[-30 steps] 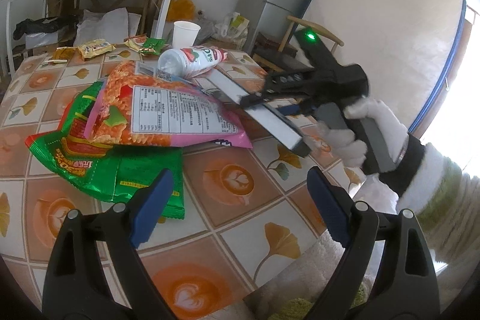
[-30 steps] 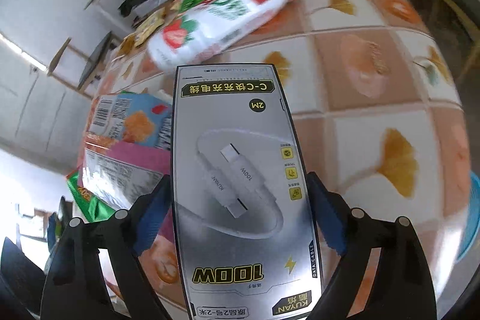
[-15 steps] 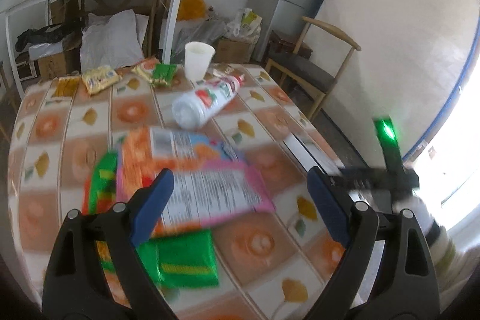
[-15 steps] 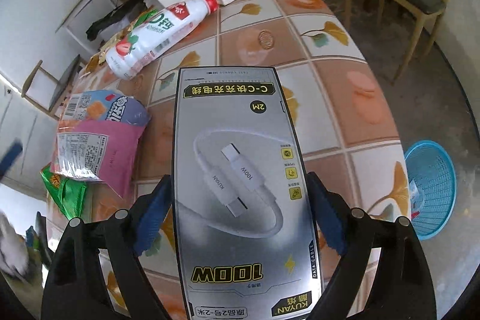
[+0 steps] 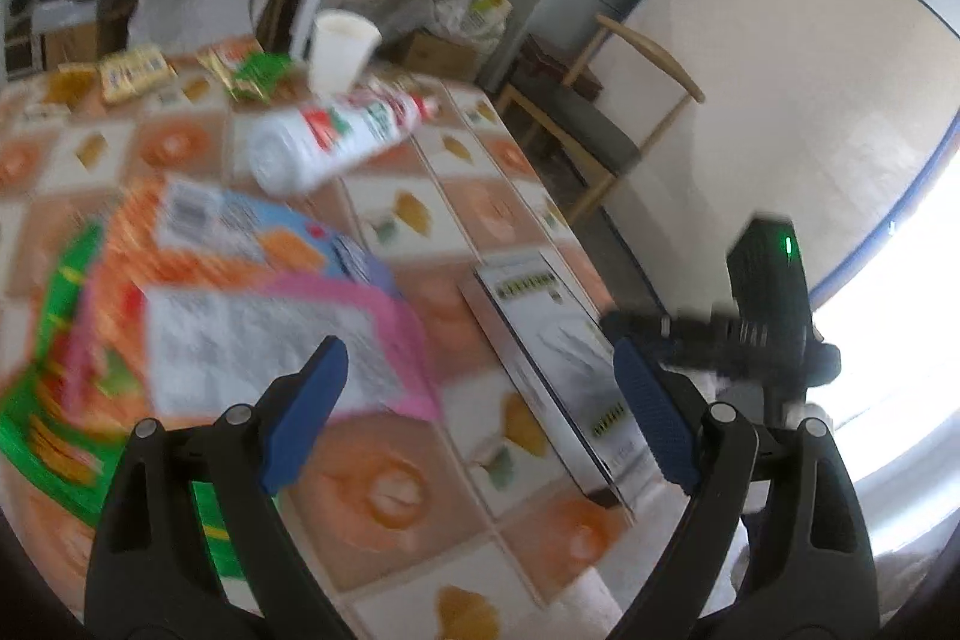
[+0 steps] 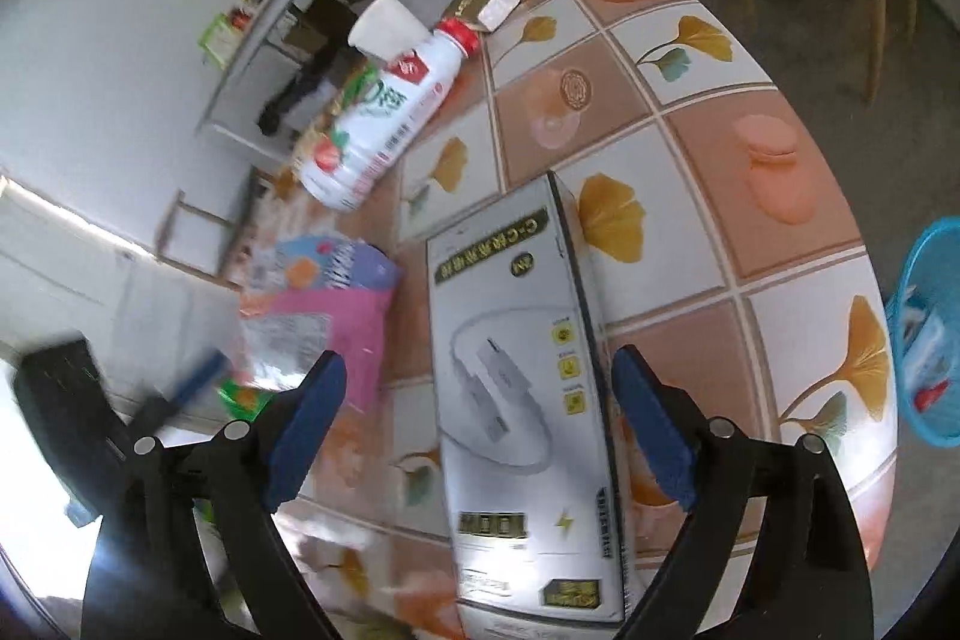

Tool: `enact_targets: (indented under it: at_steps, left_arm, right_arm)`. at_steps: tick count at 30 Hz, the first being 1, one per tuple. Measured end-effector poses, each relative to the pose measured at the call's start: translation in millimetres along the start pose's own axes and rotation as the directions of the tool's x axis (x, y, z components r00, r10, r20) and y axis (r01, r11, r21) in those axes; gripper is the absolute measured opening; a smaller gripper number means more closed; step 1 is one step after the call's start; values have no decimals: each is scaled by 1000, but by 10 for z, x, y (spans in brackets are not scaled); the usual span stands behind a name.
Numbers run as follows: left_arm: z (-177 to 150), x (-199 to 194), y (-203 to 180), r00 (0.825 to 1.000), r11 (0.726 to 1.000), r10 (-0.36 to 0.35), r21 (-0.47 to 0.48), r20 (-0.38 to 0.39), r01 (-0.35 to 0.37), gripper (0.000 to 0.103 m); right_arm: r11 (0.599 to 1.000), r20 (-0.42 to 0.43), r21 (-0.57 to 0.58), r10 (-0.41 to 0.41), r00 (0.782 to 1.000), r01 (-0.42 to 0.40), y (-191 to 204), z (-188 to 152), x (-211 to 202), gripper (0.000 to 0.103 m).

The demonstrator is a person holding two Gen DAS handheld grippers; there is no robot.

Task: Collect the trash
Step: 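Lift the white charger box with the right gripper and turn it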

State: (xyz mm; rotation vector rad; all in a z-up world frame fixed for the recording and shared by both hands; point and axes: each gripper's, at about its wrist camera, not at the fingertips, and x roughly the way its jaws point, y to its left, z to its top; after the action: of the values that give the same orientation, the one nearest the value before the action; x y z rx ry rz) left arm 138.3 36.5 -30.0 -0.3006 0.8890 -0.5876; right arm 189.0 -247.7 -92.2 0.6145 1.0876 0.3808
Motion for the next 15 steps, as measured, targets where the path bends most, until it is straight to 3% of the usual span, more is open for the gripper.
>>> enact_targets:
  at_steps: [6, 13, 15]
  left_arm:
    - [-368, 370, -233, 990, 997, -83, -12, -111, 82, 86]
    - [-490, 829, -425, 982, 992, -117, 26, -149, 123, 86]
    - [-517, 936, -405, 978, 993, -116, 15, -176, 121, 76]
  right_arm:
    - [997, -4, 75, 16, 1000, -15, -144, -76, 28, 87]
    - [948, 7, 237, 217, 976, -213, -404, -379, 87, 87]
    - [926, 28, 264, 272, 962, -270, -425, -431, 54, 87]
